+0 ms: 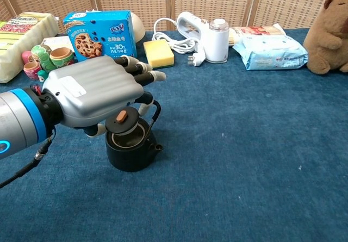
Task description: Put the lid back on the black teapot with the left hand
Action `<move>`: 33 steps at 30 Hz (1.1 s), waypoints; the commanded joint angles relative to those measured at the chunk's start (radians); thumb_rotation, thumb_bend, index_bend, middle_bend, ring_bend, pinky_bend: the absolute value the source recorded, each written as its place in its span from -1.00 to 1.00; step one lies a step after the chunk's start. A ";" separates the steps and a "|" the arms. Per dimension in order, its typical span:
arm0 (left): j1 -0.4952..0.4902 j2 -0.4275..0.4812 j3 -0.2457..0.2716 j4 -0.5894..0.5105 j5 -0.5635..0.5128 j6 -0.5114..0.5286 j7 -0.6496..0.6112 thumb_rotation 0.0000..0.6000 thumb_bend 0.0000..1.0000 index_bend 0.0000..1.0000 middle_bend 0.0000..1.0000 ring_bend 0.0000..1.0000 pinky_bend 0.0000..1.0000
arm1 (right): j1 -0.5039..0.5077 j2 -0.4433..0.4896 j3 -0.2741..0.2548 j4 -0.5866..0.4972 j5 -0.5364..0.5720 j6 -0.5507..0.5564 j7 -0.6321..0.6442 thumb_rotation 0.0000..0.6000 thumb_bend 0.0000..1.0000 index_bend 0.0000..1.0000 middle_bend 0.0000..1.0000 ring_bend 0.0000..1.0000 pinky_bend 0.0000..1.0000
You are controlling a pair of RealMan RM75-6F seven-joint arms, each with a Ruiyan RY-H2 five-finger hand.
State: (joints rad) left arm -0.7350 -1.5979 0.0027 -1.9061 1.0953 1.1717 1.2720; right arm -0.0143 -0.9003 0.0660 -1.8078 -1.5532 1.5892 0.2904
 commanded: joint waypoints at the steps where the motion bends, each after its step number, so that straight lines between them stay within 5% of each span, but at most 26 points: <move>1: -0.004 -0.002 -0.004 0.003 -0.010 -0.001 0.000 1.00 -0.44 -0.08 -1.00 -1.00 -0.88 | -0.001 0.001 0.000 0.000 0.000 0.001 0.002 1.00 -0.86 -0.89 -1.00 -1.00 -1.00; 25: -0.034 -0.040 0.008 0.005 -0.062 0.023 0.041 1.00 -0.45 -0.08 -1.00 -1.00 -0.88 | -0.003 0.005 -0.002 0.002 -0.002 0.004 0.012 1.00 -0.86 -0.89 -1.00 -1.00 -1.00; 33: -0.042 -0.042 0.013 -0.010 -0.098 0.033 0.066 1.00 -0.52 -0.39 -1.00 -1.00 -0.88 | -0.003 0.005 -0.002 0.000 0.000 0.003 0.009 1.00 -0.86 -0.89 -1.00 -1.00 -1.00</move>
State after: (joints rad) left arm -0.7760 -1.6396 0.0152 -1.9140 1.0014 1.2021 1.3345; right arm -0.0173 -0.8955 0.0641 -1.8078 -1.5531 1.5924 0.2998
